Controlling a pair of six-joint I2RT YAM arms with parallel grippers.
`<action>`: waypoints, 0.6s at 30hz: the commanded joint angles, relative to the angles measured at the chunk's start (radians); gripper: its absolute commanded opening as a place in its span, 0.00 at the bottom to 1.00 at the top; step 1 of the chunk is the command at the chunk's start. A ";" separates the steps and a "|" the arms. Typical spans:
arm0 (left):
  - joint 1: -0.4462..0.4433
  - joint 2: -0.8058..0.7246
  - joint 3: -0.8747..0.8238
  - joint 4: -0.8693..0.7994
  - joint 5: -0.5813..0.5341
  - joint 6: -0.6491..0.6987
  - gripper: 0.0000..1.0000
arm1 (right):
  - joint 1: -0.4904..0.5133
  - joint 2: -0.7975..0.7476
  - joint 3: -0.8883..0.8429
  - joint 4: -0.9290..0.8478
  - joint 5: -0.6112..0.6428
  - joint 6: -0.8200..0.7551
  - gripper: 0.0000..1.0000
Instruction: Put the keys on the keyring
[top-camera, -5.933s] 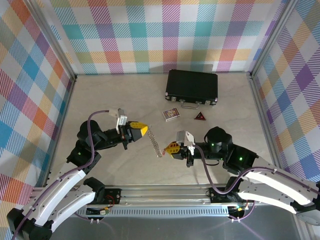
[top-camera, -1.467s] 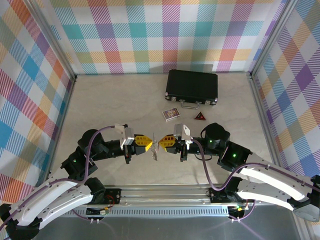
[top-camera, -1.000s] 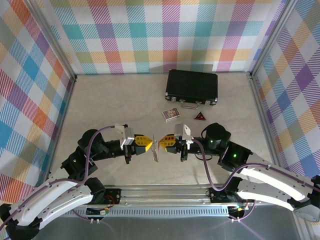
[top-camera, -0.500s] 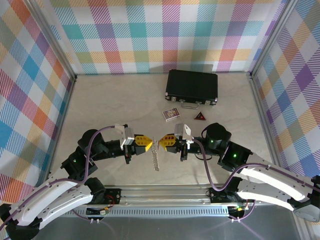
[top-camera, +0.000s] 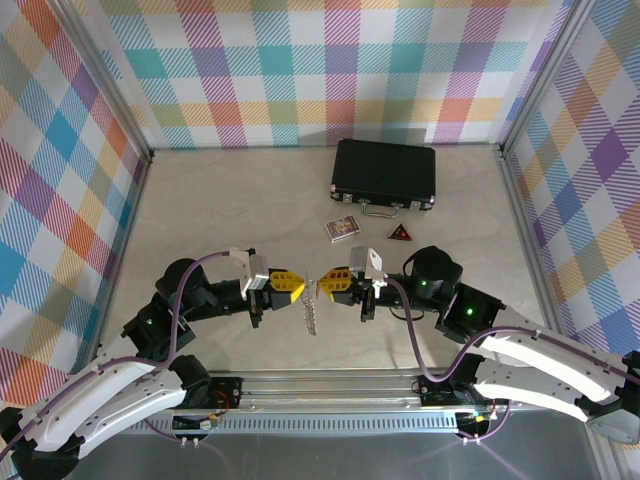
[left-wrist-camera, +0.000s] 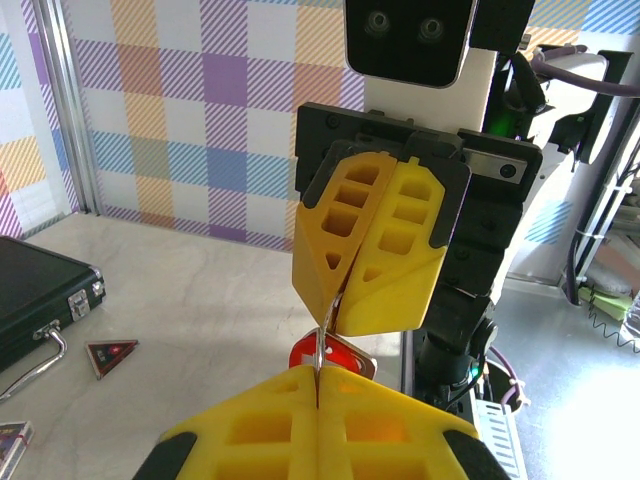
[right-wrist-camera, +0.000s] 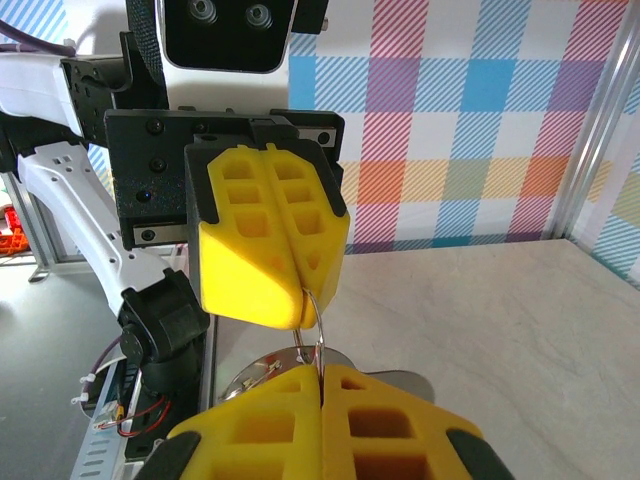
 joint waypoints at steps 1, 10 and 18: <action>-0.014 -0.015 -0.006 0.038 0.002 0.005 0.00 | -0.001 -0.010 -0.008 0.056 0.004 0.000 0.00; -0.013 -0.014 -0.007 0.038 0.003 0.006 0.00 | -0.001 0.012 -0.005 0.067 -0.012 0.006 0.00; -0.013 -0.016 -0.006 0.037 0.003 0.007 0.00 | -0.001 0.028 -0.004 0.077 -0.021 0.010 0.00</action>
